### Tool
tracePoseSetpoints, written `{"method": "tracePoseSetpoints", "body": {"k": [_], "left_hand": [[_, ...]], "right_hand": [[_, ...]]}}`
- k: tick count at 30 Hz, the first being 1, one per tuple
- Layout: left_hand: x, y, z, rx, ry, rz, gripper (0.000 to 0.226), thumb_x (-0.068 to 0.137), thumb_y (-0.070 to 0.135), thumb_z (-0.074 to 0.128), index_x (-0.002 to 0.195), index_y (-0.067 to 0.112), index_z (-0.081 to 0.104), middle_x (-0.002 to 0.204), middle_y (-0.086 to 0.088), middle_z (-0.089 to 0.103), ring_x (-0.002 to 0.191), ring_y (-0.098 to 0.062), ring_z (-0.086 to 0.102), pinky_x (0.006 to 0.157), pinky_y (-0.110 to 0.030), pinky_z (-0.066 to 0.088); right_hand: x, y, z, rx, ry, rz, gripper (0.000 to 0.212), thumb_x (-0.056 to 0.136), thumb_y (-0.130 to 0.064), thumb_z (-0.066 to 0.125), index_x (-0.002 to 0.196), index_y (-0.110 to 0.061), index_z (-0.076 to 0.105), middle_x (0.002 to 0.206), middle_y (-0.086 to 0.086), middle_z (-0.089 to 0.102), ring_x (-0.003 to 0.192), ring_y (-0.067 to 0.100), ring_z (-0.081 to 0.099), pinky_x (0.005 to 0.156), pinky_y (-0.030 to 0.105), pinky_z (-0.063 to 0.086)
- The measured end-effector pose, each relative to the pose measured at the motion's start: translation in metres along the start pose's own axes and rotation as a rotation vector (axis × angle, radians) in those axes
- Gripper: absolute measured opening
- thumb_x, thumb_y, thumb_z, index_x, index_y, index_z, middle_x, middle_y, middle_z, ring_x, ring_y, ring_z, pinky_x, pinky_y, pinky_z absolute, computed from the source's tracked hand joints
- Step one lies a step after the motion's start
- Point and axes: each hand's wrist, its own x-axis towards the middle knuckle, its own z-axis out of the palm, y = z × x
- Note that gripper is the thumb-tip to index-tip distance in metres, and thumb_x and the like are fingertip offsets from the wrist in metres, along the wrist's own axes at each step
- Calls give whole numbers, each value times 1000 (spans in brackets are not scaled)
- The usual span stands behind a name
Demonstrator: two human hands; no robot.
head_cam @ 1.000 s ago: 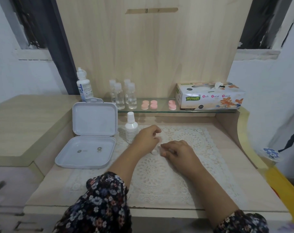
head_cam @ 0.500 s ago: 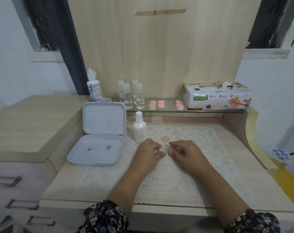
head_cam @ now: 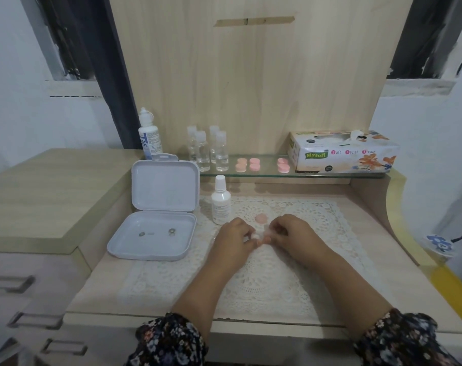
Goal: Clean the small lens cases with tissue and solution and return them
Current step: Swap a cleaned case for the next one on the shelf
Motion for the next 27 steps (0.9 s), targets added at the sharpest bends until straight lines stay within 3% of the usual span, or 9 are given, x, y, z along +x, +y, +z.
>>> {"method": "tracePoseSetpoints", "body": {"k": [5, 12, 14, 16, 19, 22, 24, 27], "left_hand": [[1, -1, 1, -3, -1, -5, 18, 80, 22, 73, 93, 10, 70, 93, 2, 57, 90, -16, 54, 84, -30, 44], [1, -1, 1, 0, 1, -11, 20, 81, 23, 72, 96, 9, 70, 96, 1, 58, 91, -17, 54, 87, -32, 45], [0, 0, 1, 0, 9, -9, 20, 82, 23, 72, 96, 8, 70, 96, 1, 57, 90, -16, 54, 86, -31, 45], [1, 0, 1, 19, 13, 3, 21, 83, 22, 71, 97, 7, 70, 96, 1, 57, 90, -16, 54, 85, -30, 45], [0, 0, 0, 29, 11, 8, 21, 83, 22, 70, 97, 7, 70, 96, 0, 57, 90, -15, 54, 84, -30, 45], [1, -1, 0, 8, 7, 3, 20, 82, 23, 71, 95, 8, 70, 95, 1, 58, 89, -15, 54, 85, -31, 45], [0, 0, 0, 5, 3, -2, 21, 82, 24, 71, 96, 8, 70, 96, 1, 57, 89, -15, 54, 85, -31, 45], [0, -1, 1, 12, 6, 3, 20, 83, 25, 70, 96, 9, 70, 96, 2, 57, 89, -15, 54, 84, -30, 45]], "right_hand": [[2, 0, 1, -15, -16, -53, 13, 87, -26, 69, 91, -14, 65, 93, -3, 56, 85, 12, 52, 69, 13, 36], [-1, -1, -9, -54, -115, -98, 32, 95, -8, 56, 126, -13, 62, 117, -2, 59, 101, 6, 50, 91, 19, 40], [-1, 0, -9, 11, -89, -18, 39, 92, -13, 61, 130, -17, 56, 122, -2, 56, 102, 7, 51, 86, 18, 40], [-1, -2, -7, 27, -29, 87, 42, 81, -30, 75, 117, -18, 55, 112, -3, 53, 96, 10, 52, 78, 20, 40], [1, -5, -1, -56, 15, 100, 35, 80, -38, 75, 100, -14, 60, 101, -2, 50, 89, 12, 51, 73, 22, 39], [2, -4, 0, -66, -16, 15, 21, 90, -25, 66, 109, -16, 64, 105, -4, 50, 97, 14, 53, 74, 15, 36], [2, -2, -4, -45, -71, -32, 25, 95, -15, 59, 119, -18, 64, 113, -4, 52, 101, 13, 54, 73, 7, 34], [0, -4, -4, 8, -58, 41, 37, 90, -26, 66, 124, -20, 54, 115, -4, 48, 90, 6, 50, 69, 13, 37]]}}
